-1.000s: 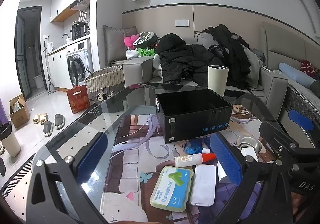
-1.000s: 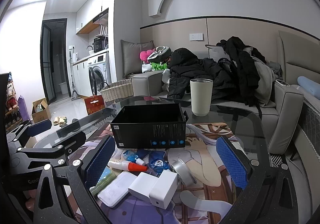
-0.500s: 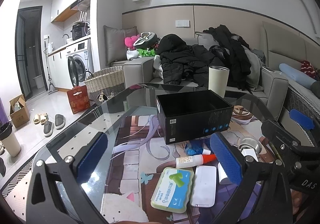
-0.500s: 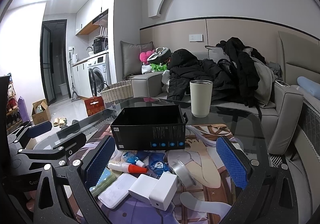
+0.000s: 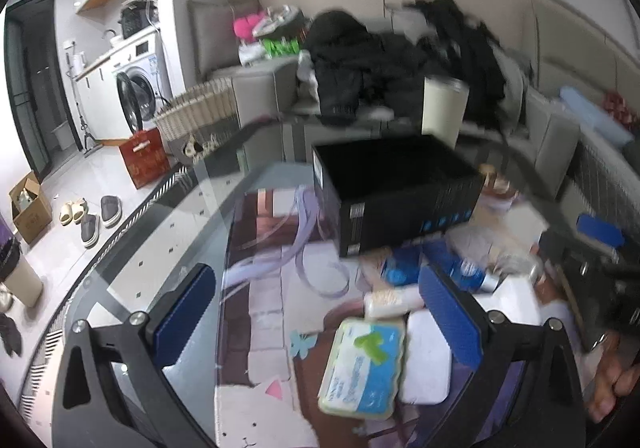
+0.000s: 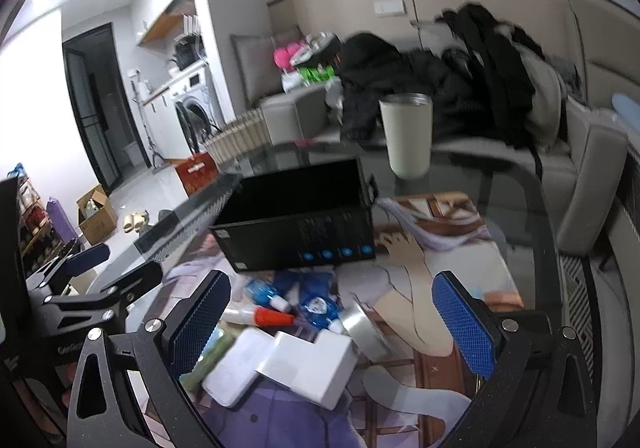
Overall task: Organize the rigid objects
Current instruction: 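Grasp the blue-and-white earplug case with the left gripper while the right gripper grasps a white charger, then lift both held items and lower them into the black box, then open both grippers to release the items and withdraw from the box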
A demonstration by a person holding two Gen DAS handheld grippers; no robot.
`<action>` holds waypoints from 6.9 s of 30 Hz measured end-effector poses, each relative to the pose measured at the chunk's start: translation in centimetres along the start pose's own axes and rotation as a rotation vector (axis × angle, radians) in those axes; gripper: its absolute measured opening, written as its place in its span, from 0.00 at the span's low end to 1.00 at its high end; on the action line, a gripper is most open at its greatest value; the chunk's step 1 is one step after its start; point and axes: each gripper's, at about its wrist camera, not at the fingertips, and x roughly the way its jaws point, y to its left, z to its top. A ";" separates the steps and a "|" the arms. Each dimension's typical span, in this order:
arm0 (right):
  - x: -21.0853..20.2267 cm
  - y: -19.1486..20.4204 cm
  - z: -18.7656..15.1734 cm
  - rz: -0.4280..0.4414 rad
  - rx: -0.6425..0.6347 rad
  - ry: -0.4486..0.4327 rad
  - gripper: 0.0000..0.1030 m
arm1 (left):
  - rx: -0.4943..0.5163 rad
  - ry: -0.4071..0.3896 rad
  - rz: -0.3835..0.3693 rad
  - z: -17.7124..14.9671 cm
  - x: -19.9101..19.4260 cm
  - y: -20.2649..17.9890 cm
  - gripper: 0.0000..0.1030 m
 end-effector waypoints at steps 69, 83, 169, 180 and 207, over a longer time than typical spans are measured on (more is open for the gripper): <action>5.9 0.9 -5.5 0.061 -0.168 0.367 0.22 | 0.169 0.306 -0.169 -4.1 3.8 -2.5 0.53; 2.2 2.1 -3.3 0.094 -0.191 0.184 0.22 | 0.156 0.103 -0.173 -1.5 0.1 -2.4 0.53; 17.9 -0.4 8.5 0.004 -0.059 0.323 0.24 | 0.080 0.177 -0.117 10.2 12.9 -3.1 0.56; 17.7 -0.5 8.6 0.017 -0.036 0.322 0.27 | 0.060 0.160 -0.121 10.4 12.4 -2.7 0.58; 16.4 -0.2 9.0 0.015 -0.021 0.302 0.43 | -0.013 0.120 -0.100 10.7 10.7 -1.2 0.71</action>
